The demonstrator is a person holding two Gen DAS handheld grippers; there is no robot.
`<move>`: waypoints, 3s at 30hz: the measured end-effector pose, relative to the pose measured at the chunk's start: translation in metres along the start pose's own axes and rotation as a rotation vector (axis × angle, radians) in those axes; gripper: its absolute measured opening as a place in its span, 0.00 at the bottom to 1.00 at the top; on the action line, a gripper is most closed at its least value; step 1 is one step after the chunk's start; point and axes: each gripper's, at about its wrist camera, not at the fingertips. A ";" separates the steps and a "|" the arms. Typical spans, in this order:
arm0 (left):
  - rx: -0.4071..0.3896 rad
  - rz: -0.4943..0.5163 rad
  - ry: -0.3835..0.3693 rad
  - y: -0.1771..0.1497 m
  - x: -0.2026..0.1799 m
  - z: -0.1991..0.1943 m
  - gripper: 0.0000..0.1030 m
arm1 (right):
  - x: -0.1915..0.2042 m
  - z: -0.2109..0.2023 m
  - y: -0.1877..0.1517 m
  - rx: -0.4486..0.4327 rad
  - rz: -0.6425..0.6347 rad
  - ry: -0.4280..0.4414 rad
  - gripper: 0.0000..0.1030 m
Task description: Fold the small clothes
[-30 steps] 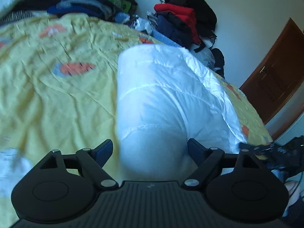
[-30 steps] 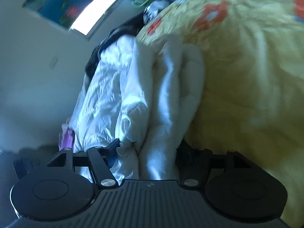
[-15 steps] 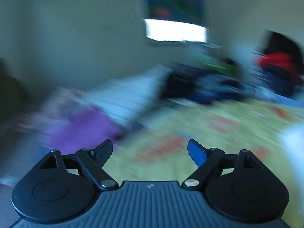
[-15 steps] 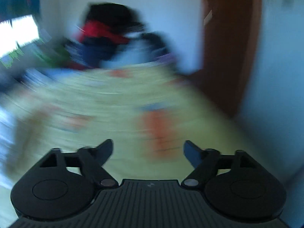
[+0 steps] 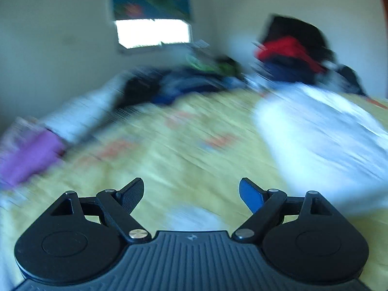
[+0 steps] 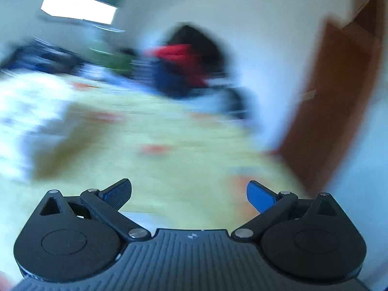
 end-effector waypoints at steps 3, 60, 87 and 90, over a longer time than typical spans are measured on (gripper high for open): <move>0.044 -0.021 -0.121 -0.011 -0.042 0.000 0.84 | 0.062 0.023 0.002 0.025 0.105 0.215 0.99; 0.199 -0.009 -0.157 -0.052 -0.092 0.018 1.00 | 0.157 0.078 -0.031 0.198 0.132 0.134 0.99; 0.196 -0.008 -0.159 -0.052 -0.092 0.019 1.00 | 0.157 0.078 -0.031 0.197 0.132 0.133 0.99; 0.196 -0.008 -0.159 -0.052 -0.092 0.019 1.00 | 0.157 0.078 -0.031 0.197 0.132 0.133 0.99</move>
Point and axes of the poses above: each gripper's, at about its wrist camera, not at the fingertips, and z roughly the way its jaws point, x to its left, y to its top, and after that the axes turned 3 degrees about -x, right-handed
